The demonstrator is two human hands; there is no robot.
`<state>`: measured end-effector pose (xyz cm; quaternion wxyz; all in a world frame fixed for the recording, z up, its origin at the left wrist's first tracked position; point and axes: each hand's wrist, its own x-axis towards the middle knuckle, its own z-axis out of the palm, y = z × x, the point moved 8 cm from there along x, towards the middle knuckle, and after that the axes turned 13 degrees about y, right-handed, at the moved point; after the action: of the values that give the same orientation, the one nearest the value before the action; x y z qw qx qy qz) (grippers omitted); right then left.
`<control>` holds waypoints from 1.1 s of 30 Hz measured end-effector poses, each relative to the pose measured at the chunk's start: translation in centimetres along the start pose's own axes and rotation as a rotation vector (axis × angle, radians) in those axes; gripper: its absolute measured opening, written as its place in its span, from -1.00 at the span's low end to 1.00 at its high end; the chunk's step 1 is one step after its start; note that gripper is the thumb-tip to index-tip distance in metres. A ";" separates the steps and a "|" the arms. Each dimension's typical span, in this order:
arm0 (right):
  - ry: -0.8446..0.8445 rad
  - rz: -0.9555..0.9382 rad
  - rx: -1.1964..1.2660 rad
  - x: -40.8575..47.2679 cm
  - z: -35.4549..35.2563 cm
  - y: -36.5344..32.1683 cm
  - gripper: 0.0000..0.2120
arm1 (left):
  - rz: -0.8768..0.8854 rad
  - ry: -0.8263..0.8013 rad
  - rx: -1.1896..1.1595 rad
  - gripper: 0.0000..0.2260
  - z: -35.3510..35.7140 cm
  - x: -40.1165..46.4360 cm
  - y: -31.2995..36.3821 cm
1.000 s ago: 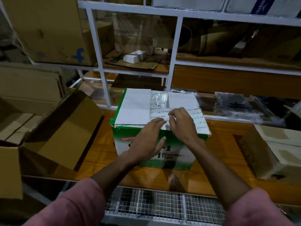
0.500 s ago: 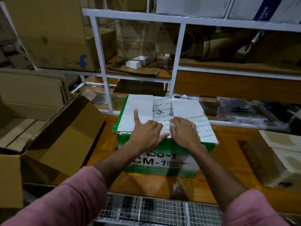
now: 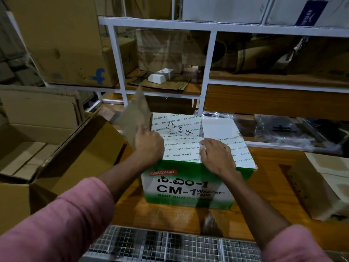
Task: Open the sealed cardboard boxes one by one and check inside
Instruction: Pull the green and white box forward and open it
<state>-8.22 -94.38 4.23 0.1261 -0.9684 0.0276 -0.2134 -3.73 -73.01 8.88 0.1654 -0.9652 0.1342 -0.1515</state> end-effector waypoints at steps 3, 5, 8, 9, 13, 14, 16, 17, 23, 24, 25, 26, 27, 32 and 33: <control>-0.007 0.014 0.006 0.0 0.2 0.0 -0.52 | -0.172 -0.160 -0.410 -0.50 5.3 -0.1 -1.9; -0.006 0.019 0.001 0.1 0.3 0.1 -0.54 | -0.214 -0.155 -0.657 -0.52 7.1 -0.4 -1.7; 0.004 0.013 -0.011 0.1 0.3 -0.1 -0.55 | -0.297 -0.053 -0.816 -0.67 7.4 -0.7 -1.7; 0.006 0.010 -0.011 0.2 0.2 -0.2 -0.54 | -0.316 -0.025 -0.797 -0.71 7.2 -0.7 -1.9; 0.021 0.007 -0.028 0.5 -0.2 -0.5 -0.62 | -0.349 -0.006 -0.683 -0.67 7.6 -0.7 -2.9; 0.027 0.005 -0.032 0.5 -0.2 -0.6 -0.63 | -0.338 -0.006 -0.684 -0.65 7.7 -0.6 -3.1; 0.031 0.011 -0.036 0.5 -0.2 -0.8 -0.64 | -0.298 0.000 -0.690 -0.67 7.8 -0.3 -2.9; 0.028 0.016 -0.037 0.5 -0.1 -0.8 -0.64 | -0.277 0.015 -0.694 -0.70 7.6 -0.2 -2.7; -0.029 0.038 -0.141 2.0 0.7 -1.0 -0.55 | -0.180 0.319 -0.705 -0.56 6.5 -0.7 -2.2; -0.044 0.038 -0.168 2.6 1.0 -1.2 -0.52 | -0.139 0.346 -0.682 -0.55 6.4 -0.6 -2.1; -0.062 0.031 -0.189 3.2 1.3 -1.6 -0.48 | -0.107 0.355 -0.680 -0.53 6.4 -0.4 -2.0; -0.086 0.025 -0.199 3.8 1.8 -2.0 -0.44 | -0.096 0.353 -0.698 -0.50 6.5 -0.3 -2.1; -0.113 0.025 -0.204 4.3 2.2 -2.4 -0.41 | -0.109 0.342 -0.732 -0.48 6.6 -0.3 -2.2; -0.075 0.064 -0.185 5.6 2.5 -2.8 -0.41 | -0.175 0.297 -0.784 -0.45 7.0 -0.9 -2.4; -0.012 0.062 -0.184 5.8 1.6 -3.1 -0.45 | -0.173 0.280 -0.773 -0.45 6.7 -0.8 -2.3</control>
<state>-2.34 -91.67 5.99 0.0435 -0.9759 0.0763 -0.1999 -1.76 -68.75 3.46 -0.2421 -0.9340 0.1207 -0.2333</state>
